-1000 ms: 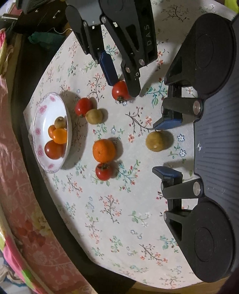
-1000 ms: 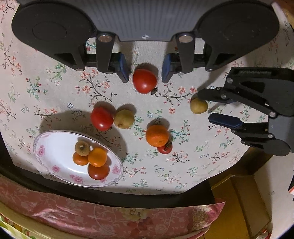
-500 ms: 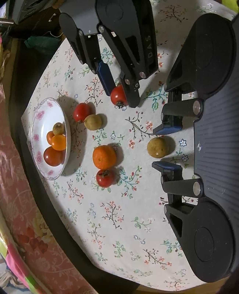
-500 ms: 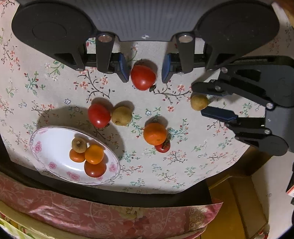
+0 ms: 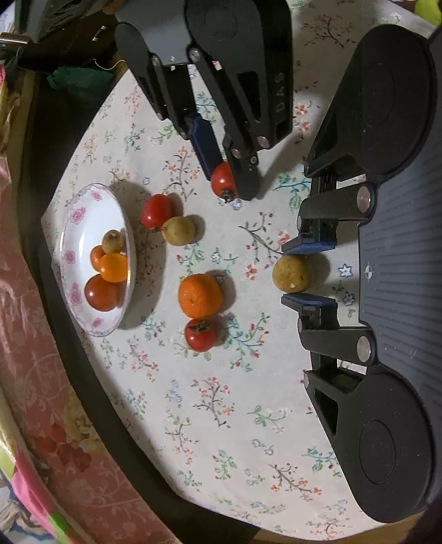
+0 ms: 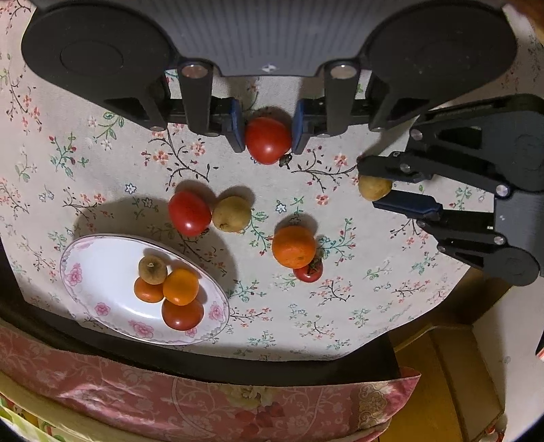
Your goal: Organize fruits
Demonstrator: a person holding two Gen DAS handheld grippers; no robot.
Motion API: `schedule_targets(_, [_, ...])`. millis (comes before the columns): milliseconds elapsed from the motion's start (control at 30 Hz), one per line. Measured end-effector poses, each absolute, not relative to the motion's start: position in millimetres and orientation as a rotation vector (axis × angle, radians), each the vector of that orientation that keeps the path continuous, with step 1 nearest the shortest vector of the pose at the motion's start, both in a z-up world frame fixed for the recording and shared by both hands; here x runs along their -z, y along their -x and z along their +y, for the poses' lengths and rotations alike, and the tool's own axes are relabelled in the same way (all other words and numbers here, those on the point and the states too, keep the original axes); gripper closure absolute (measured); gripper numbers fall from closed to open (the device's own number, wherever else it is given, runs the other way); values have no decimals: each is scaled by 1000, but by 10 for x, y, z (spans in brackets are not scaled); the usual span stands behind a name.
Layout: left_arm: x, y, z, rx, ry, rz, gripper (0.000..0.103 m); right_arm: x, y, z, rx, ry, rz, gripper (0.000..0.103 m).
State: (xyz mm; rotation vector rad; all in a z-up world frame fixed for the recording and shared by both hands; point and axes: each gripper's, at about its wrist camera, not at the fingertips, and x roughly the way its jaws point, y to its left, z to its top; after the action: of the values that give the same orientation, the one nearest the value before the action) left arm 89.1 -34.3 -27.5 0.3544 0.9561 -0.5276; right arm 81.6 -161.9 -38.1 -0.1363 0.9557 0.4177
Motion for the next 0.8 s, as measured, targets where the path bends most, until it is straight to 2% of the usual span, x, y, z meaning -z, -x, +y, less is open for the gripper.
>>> schedule_targets(800, [38, -1121, -538, 524, -298, 893, 72, 102, -821, -1743, -403, 61, 895, 74])
